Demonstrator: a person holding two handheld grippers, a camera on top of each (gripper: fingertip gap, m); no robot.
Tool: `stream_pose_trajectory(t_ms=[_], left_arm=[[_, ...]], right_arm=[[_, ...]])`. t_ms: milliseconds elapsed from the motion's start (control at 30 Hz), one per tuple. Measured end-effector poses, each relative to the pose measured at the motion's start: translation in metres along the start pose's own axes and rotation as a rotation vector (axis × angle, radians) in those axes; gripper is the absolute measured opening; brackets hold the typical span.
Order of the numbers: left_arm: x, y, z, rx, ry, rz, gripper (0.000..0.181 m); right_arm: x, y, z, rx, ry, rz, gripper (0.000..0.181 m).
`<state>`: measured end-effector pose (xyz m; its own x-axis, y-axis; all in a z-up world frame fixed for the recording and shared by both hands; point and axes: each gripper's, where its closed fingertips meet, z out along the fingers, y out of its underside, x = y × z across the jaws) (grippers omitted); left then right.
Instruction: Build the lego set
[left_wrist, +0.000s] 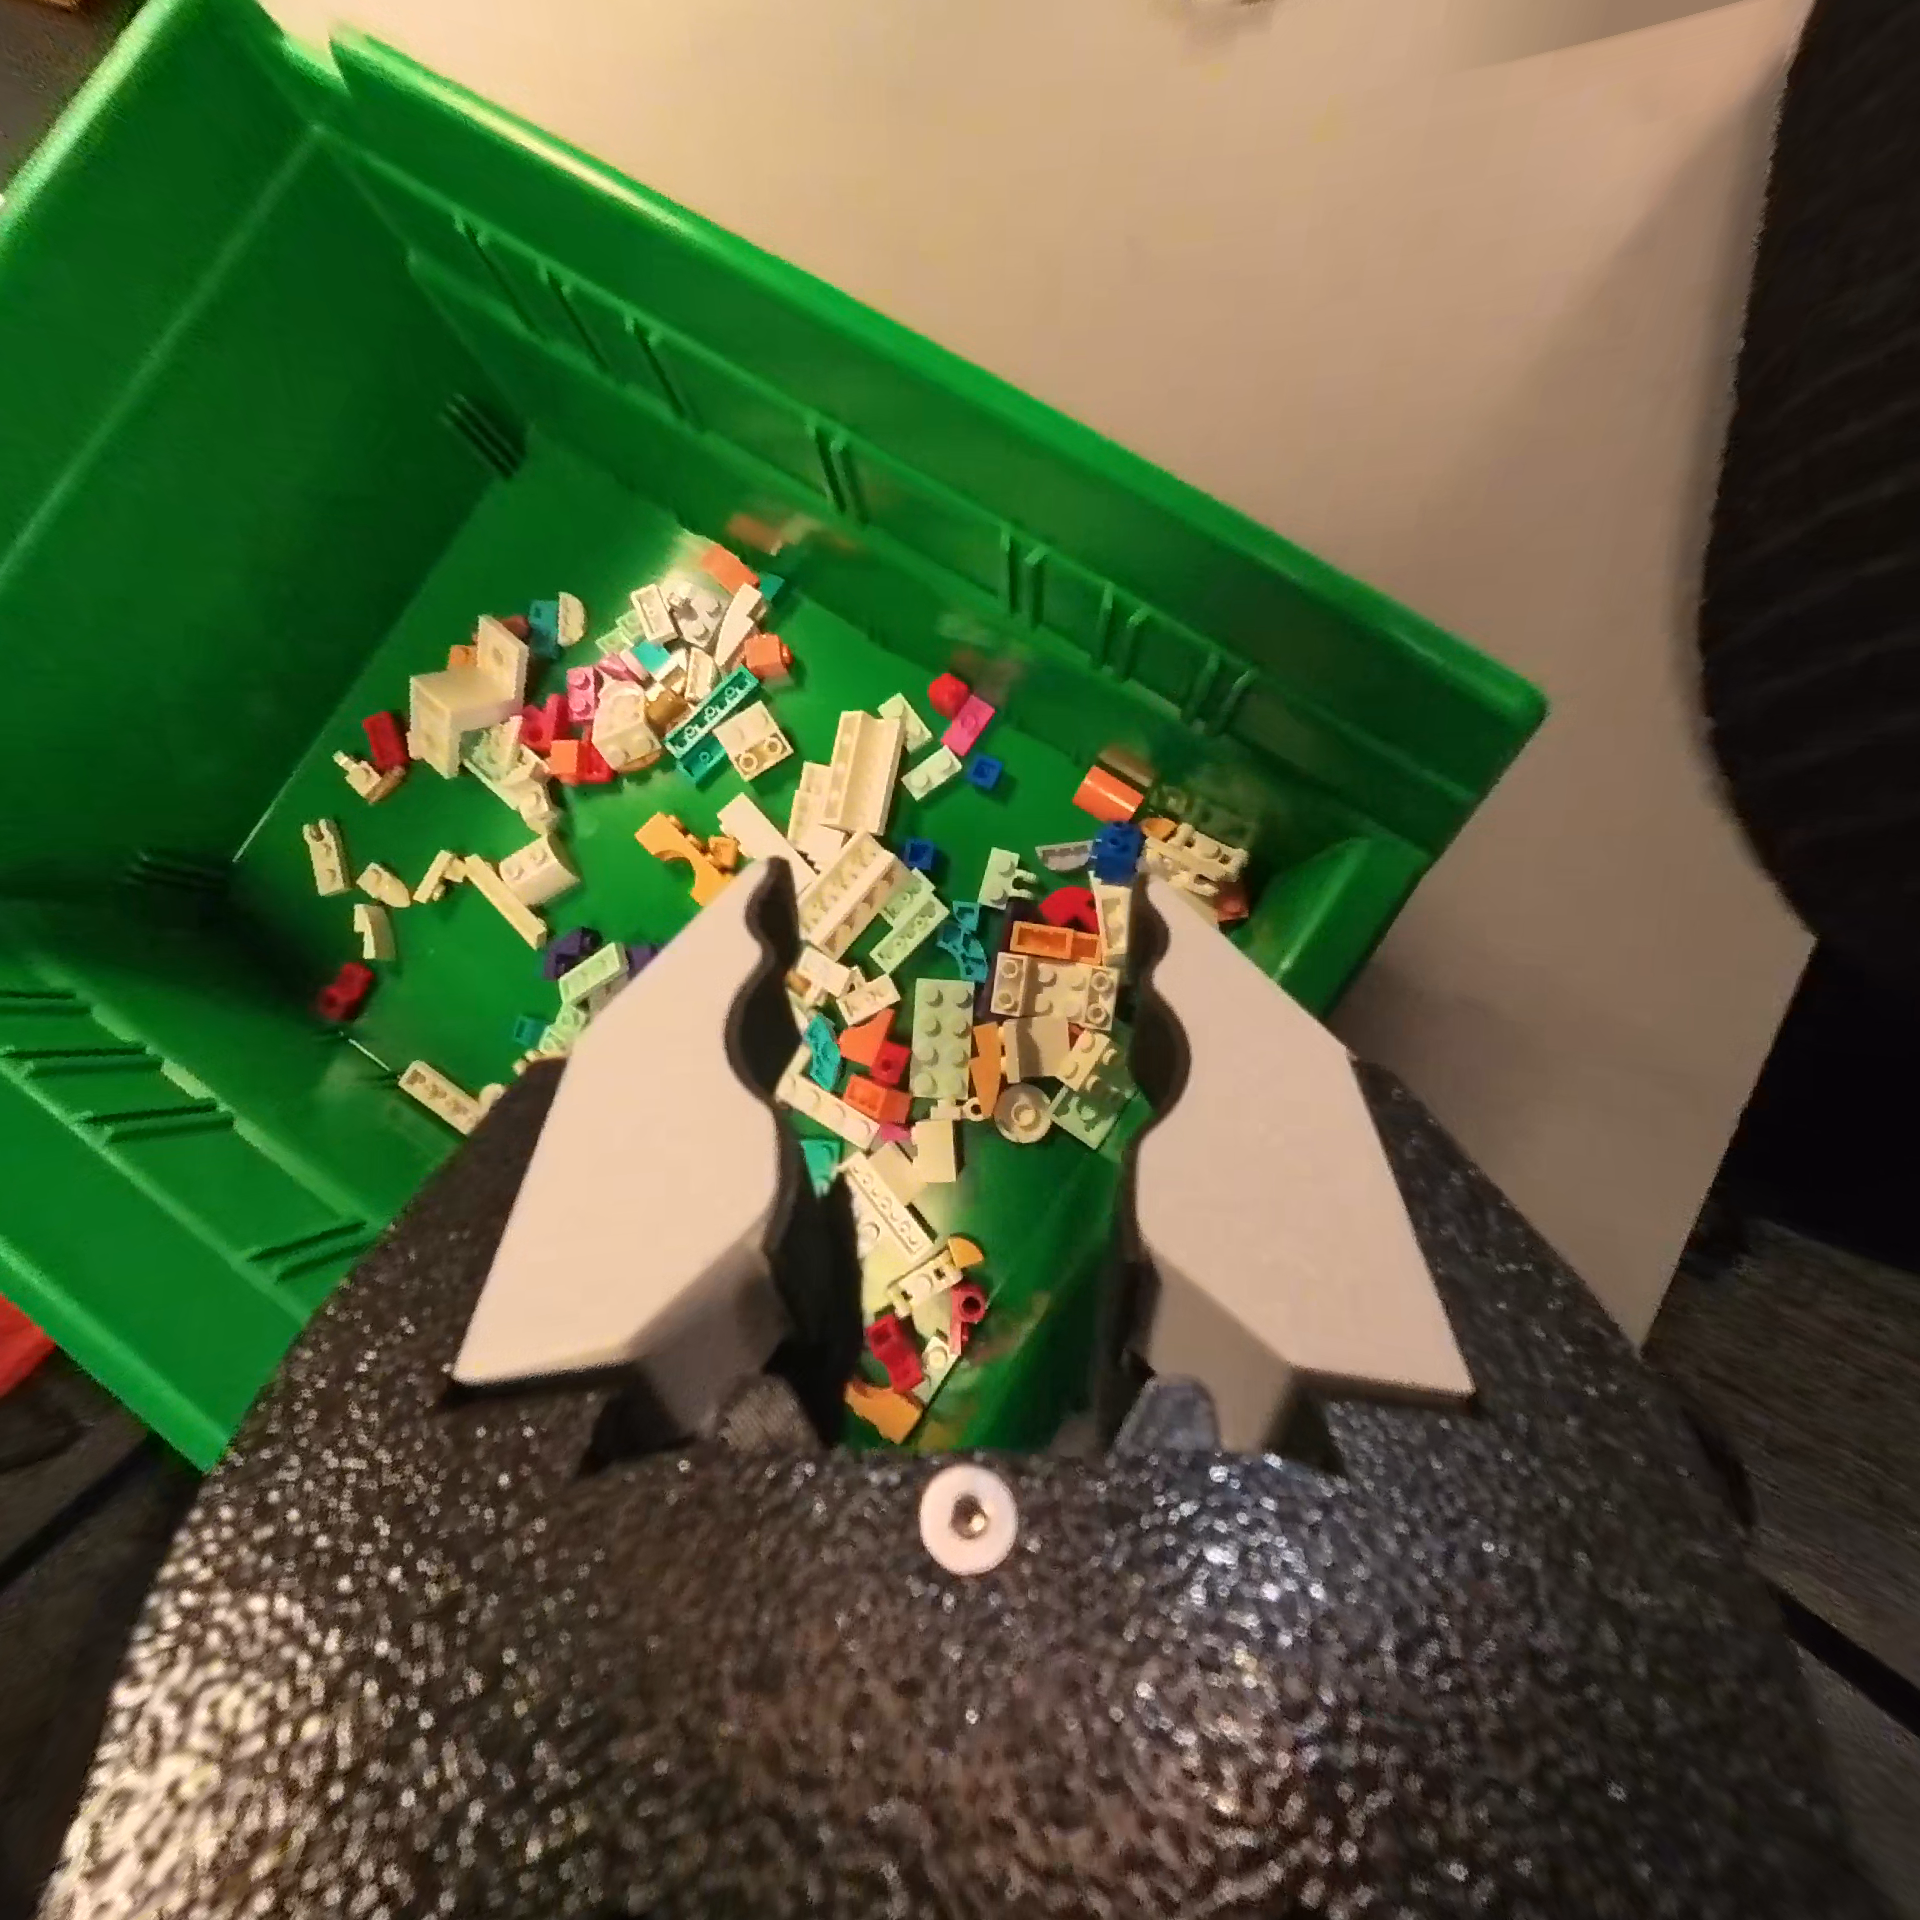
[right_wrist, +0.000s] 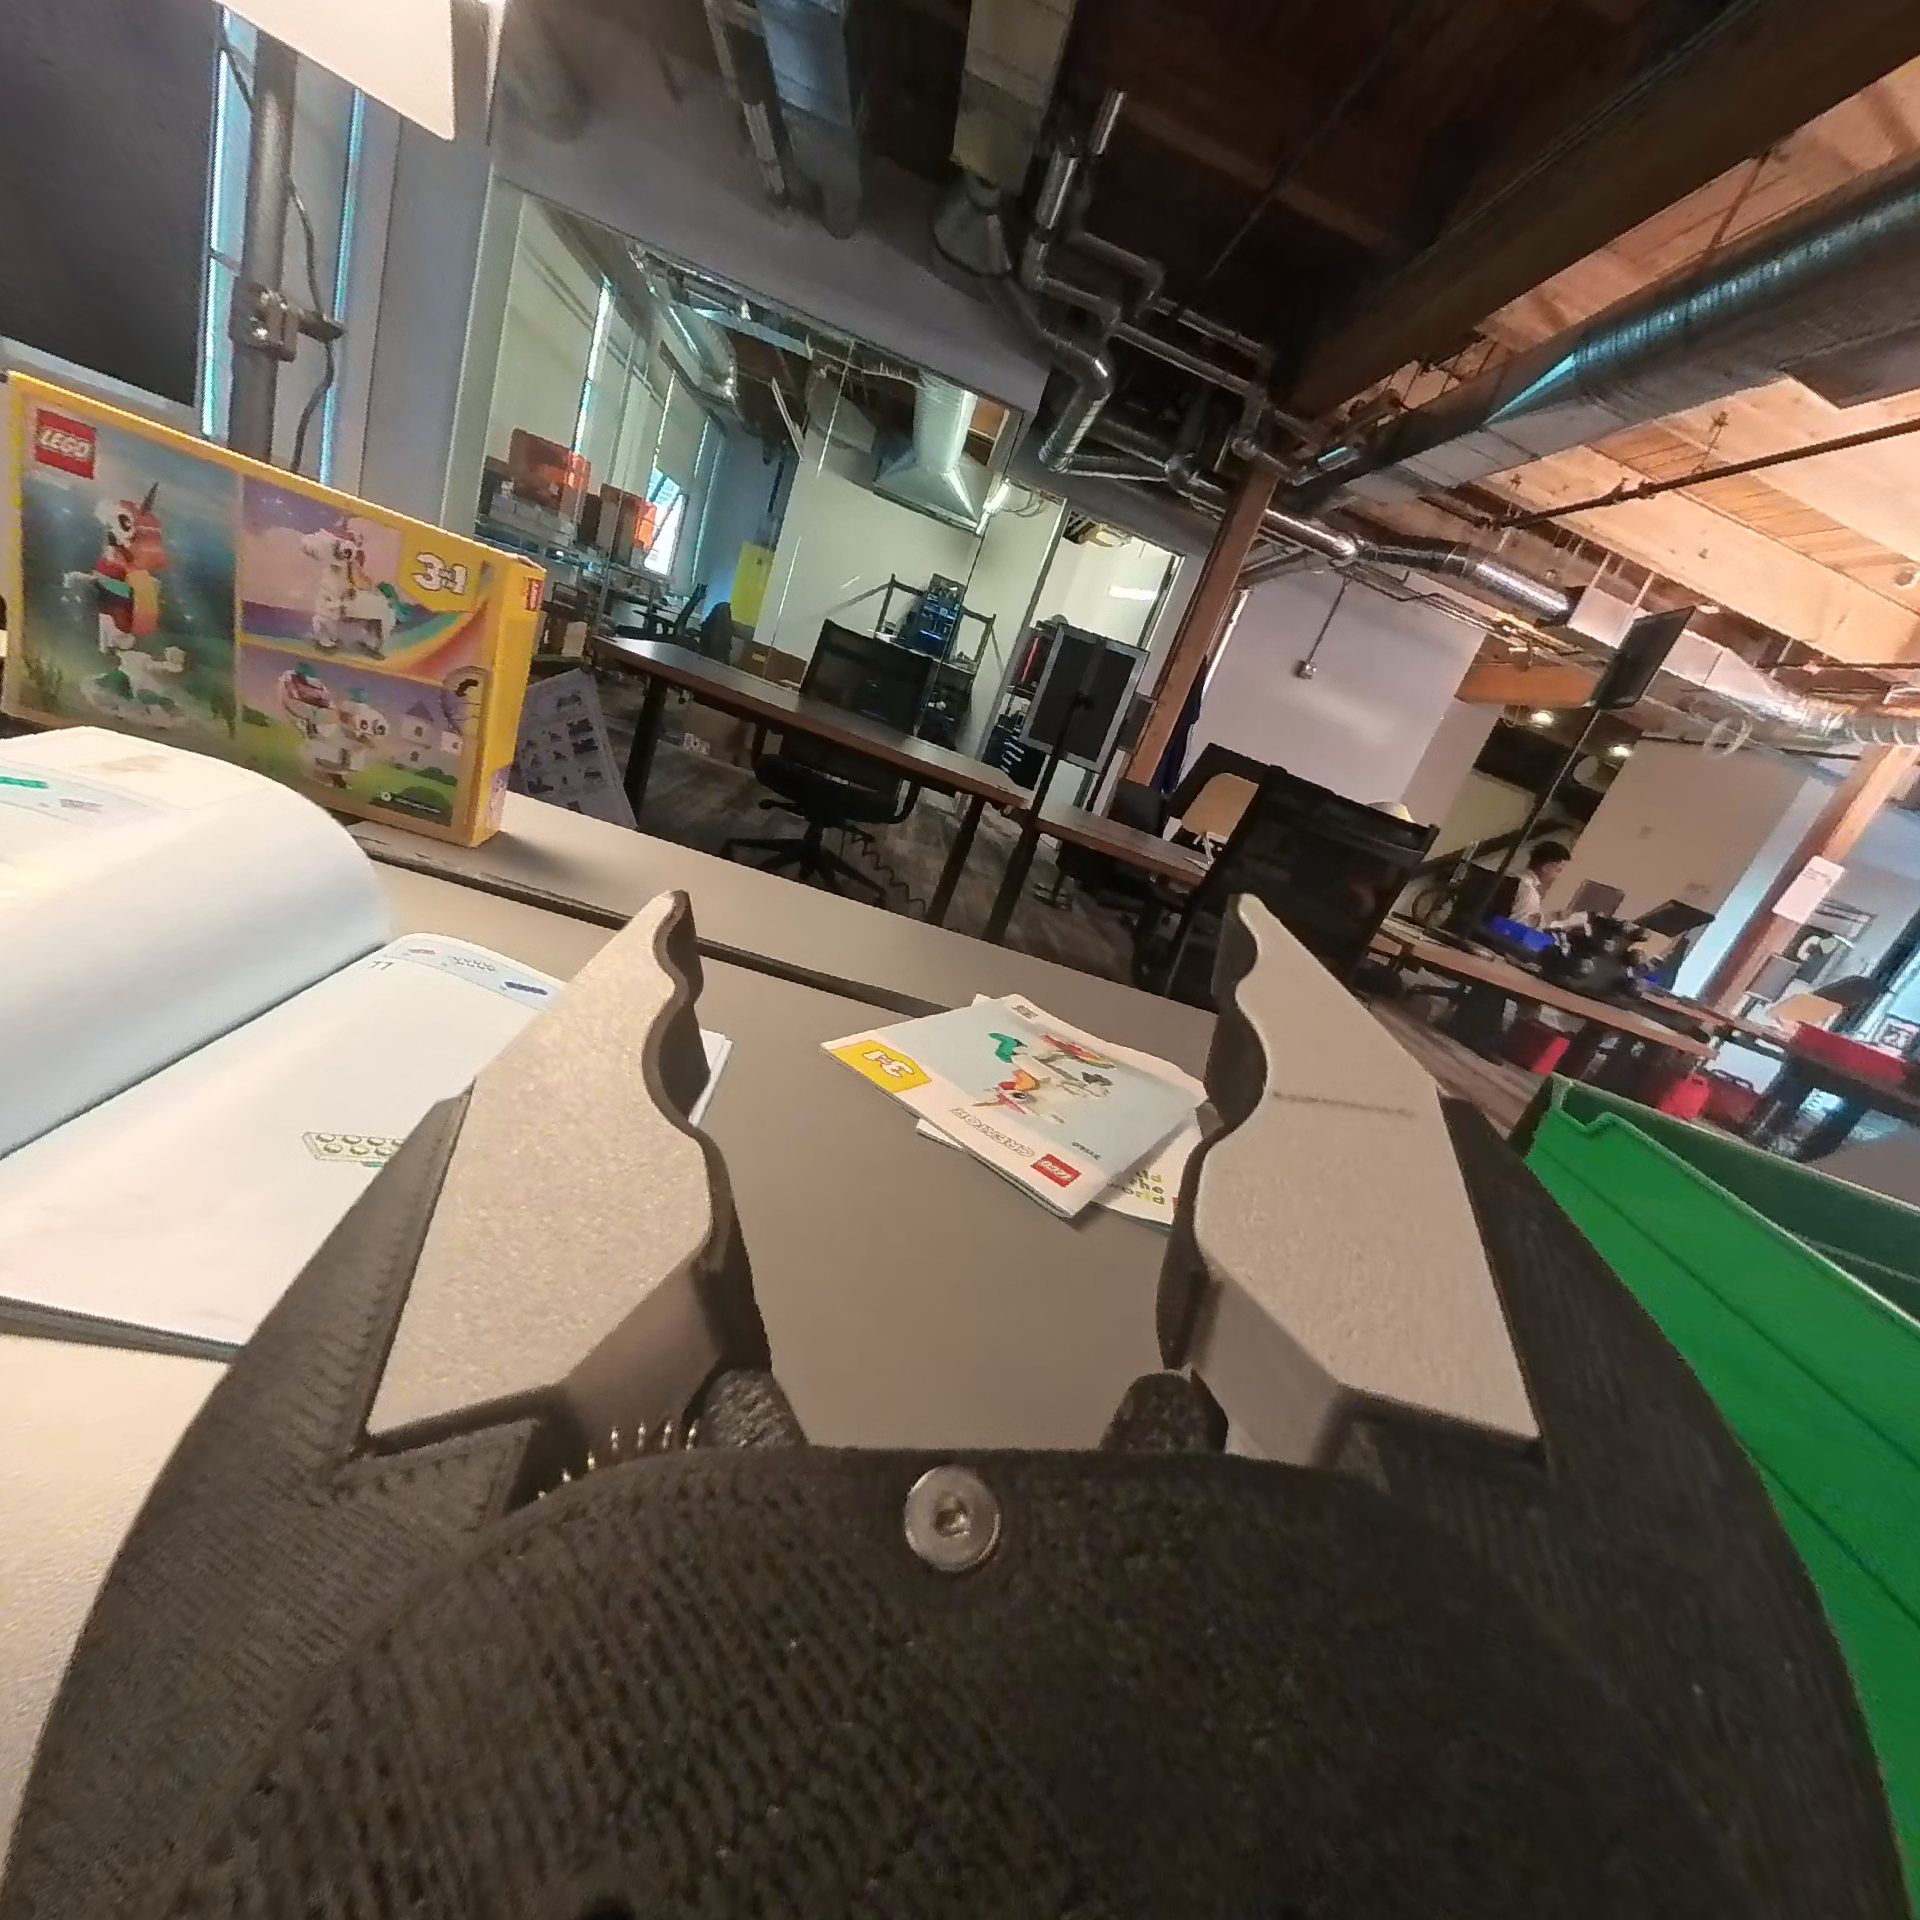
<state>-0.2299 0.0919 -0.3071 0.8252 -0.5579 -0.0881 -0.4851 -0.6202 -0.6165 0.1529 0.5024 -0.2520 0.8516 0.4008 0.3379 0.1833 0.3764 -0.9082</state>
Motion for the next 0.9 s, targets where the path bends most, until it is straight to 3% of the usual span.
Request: stream_pose_trajectory(t_ms=[33, 367, 500, 667, 900], left_arm=[[0.0, -0.001, 0.001, 0.003, -0.004, 0.001, 0.061], [0.002, 0.003, -0.002, -0.011, -0.021, -0.01, 0.061], [0.002, -0.001, -0.013, 0.039, 0.001, -0.114, 0.071], [-0.023, 0.004, -0.038, 0.085, -0.112, -0.237, 0.073], [-0.056, 0.029, -0.057, 0.055, -0.255, -0.371, 0.058]], right_arm=[[-0.001, 0.0, 0.0, 0.0, -0.003, -0.003, 0.097], [-0.005, 0.0, 0.001, -0.003, -0.021, -0.029, 0.093], [-0.006, 0.0, -0.001, -0.006, -0.026, -0.017, 0.092], [-0.005, 0.0, 0.0, -0.011, -0.019, -0.015, 0.09], [-0.006, 0.001, 0.0, -0.016, -0.019, -0.028, 0.089]])
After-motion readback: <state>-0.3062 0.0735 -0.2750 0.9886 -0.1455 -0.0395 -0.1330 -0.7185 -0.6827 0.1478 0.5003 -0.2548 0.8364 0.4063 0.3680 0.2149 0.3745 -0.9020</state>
